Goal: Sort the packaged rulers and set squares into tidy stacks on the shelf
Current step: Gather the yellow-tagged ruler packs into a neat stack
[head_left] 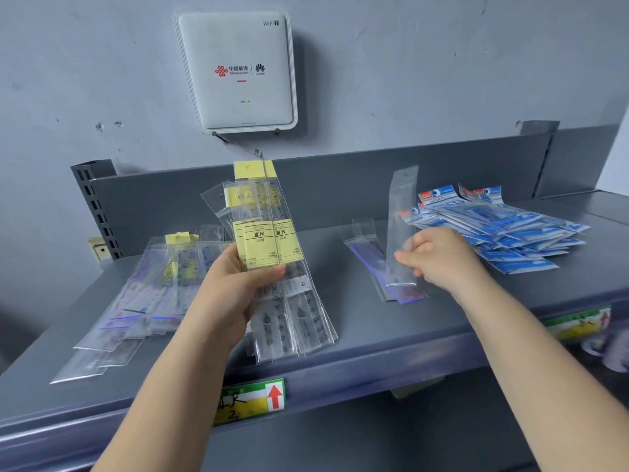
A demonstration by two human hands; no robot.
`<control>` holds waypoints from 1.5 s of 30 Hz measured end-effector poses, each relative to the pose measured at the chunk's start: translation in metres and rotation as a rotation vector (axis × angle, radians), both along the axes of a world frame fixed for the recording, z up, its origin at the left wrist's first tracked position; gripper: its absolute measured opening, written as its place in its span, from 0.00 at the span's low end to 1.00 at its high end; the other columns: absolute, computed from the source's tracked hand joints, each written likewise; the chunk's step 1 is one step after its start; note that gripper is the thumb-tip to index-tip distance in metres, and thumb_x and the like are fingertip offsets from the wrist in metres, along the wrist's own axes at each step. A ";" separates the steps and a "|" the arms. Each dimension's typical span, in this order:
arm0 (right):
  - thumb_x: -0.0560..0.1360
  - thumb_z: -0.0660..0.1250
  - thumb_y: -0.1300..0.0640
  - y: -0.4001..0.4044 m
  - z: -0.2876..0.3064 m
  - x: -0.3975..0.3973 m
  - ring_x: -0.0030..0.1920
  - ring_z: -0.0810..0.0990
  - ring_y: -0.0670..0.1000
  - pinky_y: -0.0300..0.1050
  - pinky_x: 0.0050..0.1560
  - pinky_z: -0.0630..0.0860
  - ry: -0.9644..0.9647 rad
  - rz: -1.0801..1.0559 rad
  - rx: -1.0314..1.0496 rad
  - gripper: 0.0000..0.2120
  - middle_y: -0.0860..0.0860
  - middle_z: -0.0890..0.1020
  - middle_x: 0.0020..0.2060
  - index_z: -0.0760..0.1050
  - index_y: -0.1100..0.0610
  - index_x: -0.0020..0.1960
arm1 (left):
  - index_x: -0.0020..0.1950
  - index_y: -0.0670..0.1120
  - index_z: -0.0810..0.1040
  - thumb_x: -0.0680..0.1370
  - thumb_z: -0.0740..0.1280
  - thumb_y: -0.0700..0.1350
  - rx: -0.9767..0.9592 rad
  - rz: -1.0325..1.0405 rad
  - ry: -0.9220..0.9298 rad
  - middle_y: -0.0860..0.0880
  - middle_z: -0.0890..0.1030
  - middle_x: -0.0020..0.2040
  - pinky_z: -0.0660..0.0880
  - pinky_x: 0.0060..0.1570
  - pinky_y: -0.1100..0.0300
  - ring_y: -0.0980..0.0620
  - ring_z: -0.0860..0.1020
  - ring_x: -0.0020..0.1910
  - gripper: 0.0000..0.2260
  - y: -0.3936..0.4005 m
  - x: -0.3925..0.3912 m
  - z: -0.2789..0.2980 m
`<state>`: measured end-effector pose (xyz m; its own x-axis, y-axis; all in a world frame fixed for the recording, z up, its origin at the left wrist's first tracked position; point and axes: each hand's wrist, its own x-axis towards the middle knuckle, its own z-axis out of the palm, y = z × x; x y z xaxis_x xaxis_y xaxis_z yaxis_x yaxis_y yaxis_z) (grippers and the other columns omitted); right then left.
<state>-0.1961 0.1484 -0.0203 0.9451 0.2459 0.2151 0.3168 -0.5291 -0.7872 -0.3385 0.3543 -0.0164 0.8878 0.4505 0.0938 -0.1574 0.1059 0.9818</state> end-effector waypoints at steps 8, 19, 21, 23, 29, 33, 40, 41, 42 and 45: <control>0.68 0.74 0.51 0.009 -0.003 -0.005 0.52 0.78 0.55 0.43 0.48 0.72 -0.020 -0.037 -0.392 0.22 0.56 0.81 0.51 0.76 0.62 0.56 | 0.61 0.42 0.73 0.72 0.67 0.29 0.001 -0.016 -0.001 0.44 0.83 0.52 0.79 0.42 0.58 0.48 0.82 0.49 0.19 0.000 -0.001 -0.001; 0.63 0.73 0.39 0.073 0.004 -0.081 0.42 0.77 0.42 0.39 0.42 0.75 -0.085 0.375 -0.033 0.26 0.43 0.77 0.45 0.67 0.47 0.55 | 0.57 0.42 0.74 0.70 0.70 0.29 0.045 0.032 -0.049 0.45 0.84 0.48 0.80 0.46 0.53 0.47 0.83 0.46 0.18 0.000 -0.002 -0.002; 0.63 0.73 0.38 0.083 0.001 -0.091 0.44 0.75 0.41 0.34 0.36 0.70 -0.158 0.352 -0.056 0.28 0.41 0.76 0.48 0.65 0.46 0.56 | 0.56 0.42 0.75 0.69 0.70 0.28 0.041 0.054 -0.066 0.45 0.84 0.47 0.80 0.41 0.58 0.48 0.83 0.45 0.18 0.000 -0.002 -0.002; 0.64 0.73 0.40 0.087 -0.001 -0.094 0.44 0.75 0.41 0.31 0.33 0.68 -0.206 0.325 -0.053 0.26 0.41 0.76 0.49 0.66 0.46 0.55 | 0.57 0.41 0.74 0.69 0.71 0.29 0.045 0.066 -0.069 0.44 0.84 0.48 0.80 0.37 0.59 0.47 0.83 0.44 0.19 0.000 -0.003 -0.002; 0.67 0.75 0.48 0.089 -0.003 -0.083 0.51 0.79 0.46 0.46 0.51 0.77 -0.111 0.334 0.124 0.19 0.44 0.82 0.51 0.76 0.49 0.56 | 0.55 0.45 0.76 0.75 0.66 0.33 -0.027 0.052 0.001 0.46 0.83 0.50 0.76 0.32 0.61 0.50 0.80 0.39 0.12 0.004 -0.004 -0.001; 0.70 0.73 0.55 0.089 -0.006 -0.081 0.52 0.78 0.42 0.45 0.57 0.74 0.046 0.421 0.289 0.08 0.40 0.82 0.47 0.78 0.45 0.48 | 0.55 0.45 0.75 0.75 0.66 0.32 -0.008 0.063 0.017 0.47 0.83 0.48 0.74 0.28 0.61 0.50 0.79 0.38 0.11 0.005 -0.006 -0.001; 0.74 0.69 0.61 0.089 -0.006 -0.079 0.46 0.83 0.42 0.39 0.51 0.77 0.111 0.480 0.447 0.10 0.44 0.85 0.43 0.78 0.45 0.43 | 0.53 0.46 0.76 0.74 0.68 0.34 -0.004 0.115 -0.005 0.47 0.84 0.48 0.69 0.33 0.59 0.49 0.78 0.39 0.11 0.004 -0.007 0.000; 0.74 0.69 0.61 0.088 -0.005 -0.078 0.44 0.82 0.41 0.36 0.48 0.76 0.128 0.471 0.461 0.10 0.43 0.84 0.42 0.78 0.45 0.43 | 0.52 0.47 0.77 0.74 0.69 0.34 -0.007 0.132 -0.010 0.48 0.84 0.47 0.68 0.32 0.59 0.50 0.78 0.38 0.11 0.005 -0.007 0.001; 0.74 0.68 0.62 0.086 -0.003 -0.076 0.42 0.82 0.40 0.35 0.44 0.75 0.138 0.452 0.467 0.10 0.43 0.84 0.41 0.78 0.46 0.43 | 0.52 0.47 0.76 0.74 0.69 0.34 -0.007 0.150 -0.011 0.49 0.84 0.46 0.68 0.32 0.59 0.51 0.77 0.38 0.11 0.007 -0.008 0.002; 0.74 0.68 0.64 0.081 0.003 -0.067 0.31 0.79 0.37 0.32 0.34 0.72 0.118 0.394 0.468 0.09 0.44 0.83 0.34 0.77 0.50 0.40 | 0.52 0.49 0.76 0.74 0.68 0.33 0.003 0.191 -0.010 0.51 0.83 0.44 0.67 0.28 0.63 0.54 0.76 0.34 0.12 0.014 -0.011 0.005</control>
<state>-0.2636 0.2290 -0.0176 0.8266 0.4859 0.2839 0.3144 0.0198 -0.9491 -0.3495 0.3681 -0.0113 0.7854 0.6102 0.1035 -0.1840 0.0705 0.9804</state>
